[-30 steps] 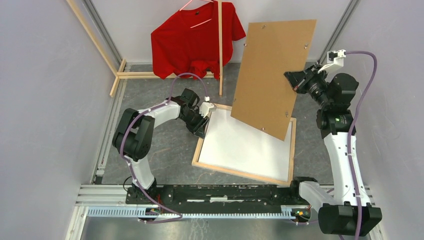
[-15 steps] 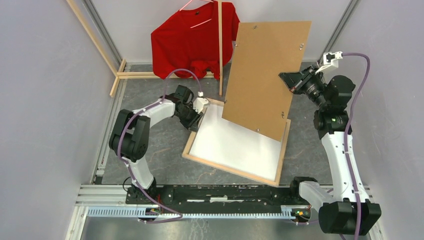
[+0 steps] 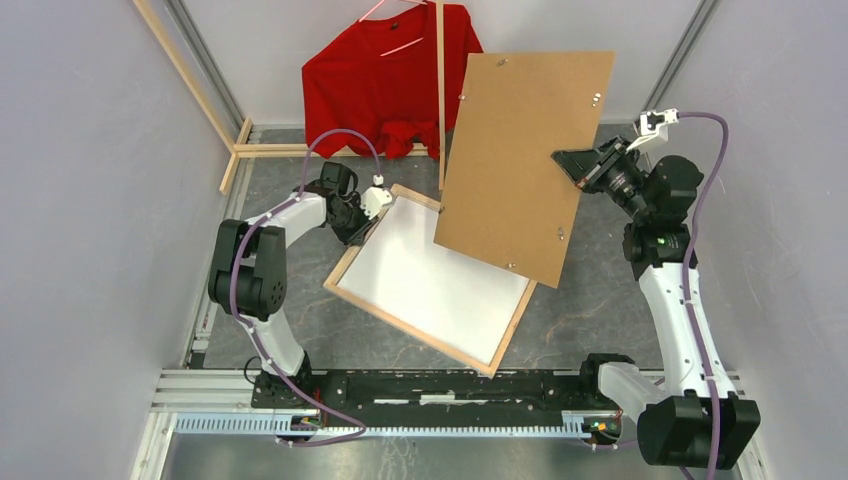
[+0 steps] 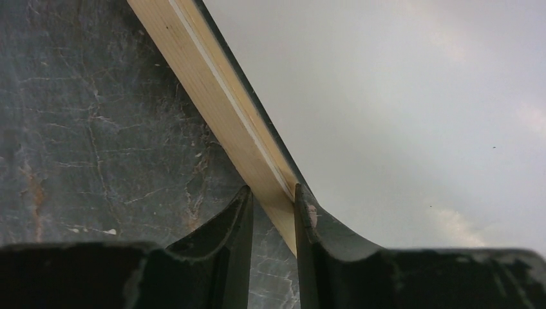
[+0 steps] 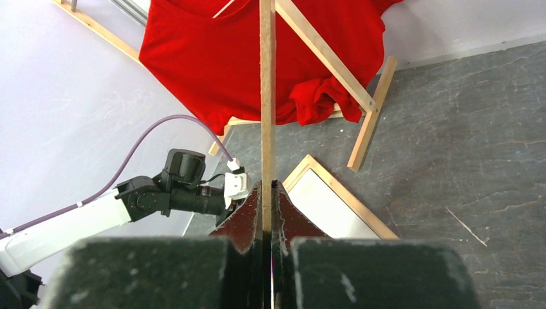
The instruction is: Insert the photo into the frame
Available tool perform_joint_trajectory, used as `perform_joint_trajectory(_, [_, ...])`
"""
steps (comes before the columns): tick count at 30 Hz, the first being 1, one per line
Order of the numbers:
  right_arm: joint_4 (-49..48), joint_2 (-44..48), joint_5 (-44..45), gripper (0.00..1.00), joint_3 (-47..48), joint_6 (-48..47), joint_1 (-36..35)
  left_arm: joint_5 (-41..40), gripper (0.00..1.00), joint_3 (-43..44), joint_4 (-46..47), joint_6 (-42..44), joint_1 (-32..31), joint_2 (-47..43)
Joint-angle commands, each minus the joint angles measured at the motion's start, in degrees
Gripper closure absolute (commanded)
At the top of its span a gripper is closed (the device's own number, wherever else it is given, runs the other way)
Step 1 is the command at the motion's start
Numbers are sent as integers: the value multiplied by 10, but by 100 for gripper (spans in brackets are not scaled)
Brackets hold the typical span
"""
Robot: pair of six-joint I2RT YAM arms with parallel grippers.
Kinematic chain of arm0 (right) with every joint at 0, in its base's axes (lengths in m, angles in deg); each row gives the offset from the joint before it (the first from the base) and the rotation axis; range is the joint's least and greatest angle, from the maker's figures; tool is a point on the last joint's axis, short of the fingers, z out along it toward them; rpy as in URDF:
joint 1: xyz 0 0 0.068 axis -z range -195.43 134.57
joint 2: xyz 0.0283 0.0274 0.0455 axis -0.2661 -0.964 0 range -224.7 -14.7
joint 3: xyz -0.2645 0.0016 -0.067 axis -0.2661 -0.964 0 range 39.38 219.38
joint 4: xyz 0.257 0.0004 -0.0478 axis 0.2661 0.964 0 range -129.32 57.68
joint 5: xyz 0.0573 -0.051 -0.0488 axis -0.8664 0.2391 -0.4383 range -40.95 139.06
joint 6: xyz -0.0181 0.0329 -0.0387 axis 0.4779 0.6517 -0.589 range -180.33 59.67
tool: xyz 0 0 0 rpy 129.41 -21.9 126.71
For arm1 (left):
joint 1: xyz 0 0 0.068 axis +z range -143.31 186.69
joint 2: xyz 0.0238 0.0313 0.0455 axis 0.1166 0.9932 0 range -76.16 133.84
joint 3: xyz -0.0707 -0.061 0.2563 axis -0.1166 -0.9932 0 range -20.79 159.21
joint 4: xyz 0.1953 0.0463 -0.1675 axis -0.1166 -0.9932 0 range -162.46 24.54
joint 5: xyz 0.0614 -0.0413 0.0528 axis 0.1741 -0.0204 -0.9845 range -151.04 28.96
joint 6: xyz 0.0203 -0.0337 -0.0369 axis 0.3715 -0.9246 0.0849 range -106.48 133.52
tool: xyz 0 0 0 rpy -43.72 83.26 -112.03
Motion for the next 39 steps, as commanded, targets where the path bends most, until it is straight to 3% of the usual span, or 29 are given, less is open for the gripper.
perform_joint_trajectory(1, [-56,6,-20,100,-3,24,2,-40,84,5,6,132,8,11])
perform_joint_trajectory(11, [-96,1,-53,100,-71,62,3,-35,88,54,27,172,-5,47])
perform_joint_trajectory(21, [-114,-67,-189,100,-109,75,-4,-33,88,72,91,177,-55,46])
perform_joint_trajectory(25, [-102,-92,-216,100,-108,50,-20,-28,70,89,90,154,-57,37])
perform_joint_trajectory(29, [-63,-131,-236,100,-88,3,-32,-24,39,90,100,141,-50,-12])
perform_joint_trajectory(31, [-57,-152,-244,100,-83,-11,-39,-14,28,95,102,128,-41,-39])
perform_joint_trajectory(34, [-59,-180,-263,100,-71,-24,-53,0,17,119,71,114,-27,-70])
perform_joint_trajectory(39, [-107,-204,-283,100,-67,16,-66,55,14,125,13,89,14,-125])
